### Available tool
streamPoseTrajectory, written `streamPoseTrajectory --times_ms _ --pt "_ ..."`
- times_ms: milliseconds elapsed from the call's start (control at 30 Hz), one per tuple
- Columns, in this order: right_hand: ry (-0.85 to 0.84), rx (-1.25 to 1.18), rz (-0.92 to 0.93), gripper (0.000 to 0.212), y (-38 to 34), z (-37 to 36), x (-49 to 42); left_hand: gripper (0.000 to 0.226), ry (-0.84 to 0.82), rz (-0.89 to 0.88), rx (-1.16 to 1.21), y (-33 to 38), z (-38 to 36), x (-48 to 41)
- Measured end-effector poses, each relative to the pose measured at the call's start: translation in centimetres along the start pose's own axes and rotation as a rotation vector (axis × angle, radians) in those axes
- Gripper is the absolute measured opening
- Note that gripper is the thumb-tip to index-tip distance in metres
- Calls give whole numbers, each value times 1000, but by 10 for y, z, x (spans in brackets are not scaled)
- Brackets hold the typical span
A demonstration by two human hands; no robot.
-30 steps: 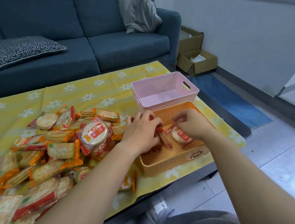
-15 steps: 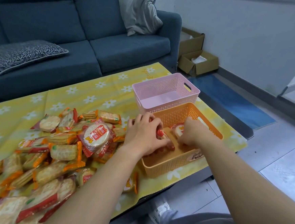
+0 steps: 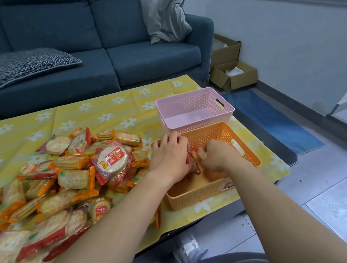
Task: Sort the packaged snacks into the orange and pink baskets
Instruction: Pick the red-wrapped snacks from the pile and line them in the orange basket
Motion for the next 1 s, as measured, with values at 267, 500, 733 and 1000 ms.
streamPoseTrajectory --times_ms 267,500,733,1000 --pt "65 -250 -2 26 -7 3 10 51 34 27 33 -3 2 0" --pt "-46 -85 66 28 -12 8 19 52 -76 -35 167 -2 12 7" --pt "274 -220 167 26 -79 52 42 27 209 232 149 -85 87 43" --pt "237 -302 345 33 -175 30 43 90 -45 488 131 -170 88 75"
Point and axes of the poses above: each hand's wrist, its own x-axis away from the middle knuckle, its own z-axis out of the back of the hand, y = z × x, the point moved 9 cm from there along -x, towards the middle knuckle, and after that the axes turned 7 degrees about x, right-handed, at the moved point
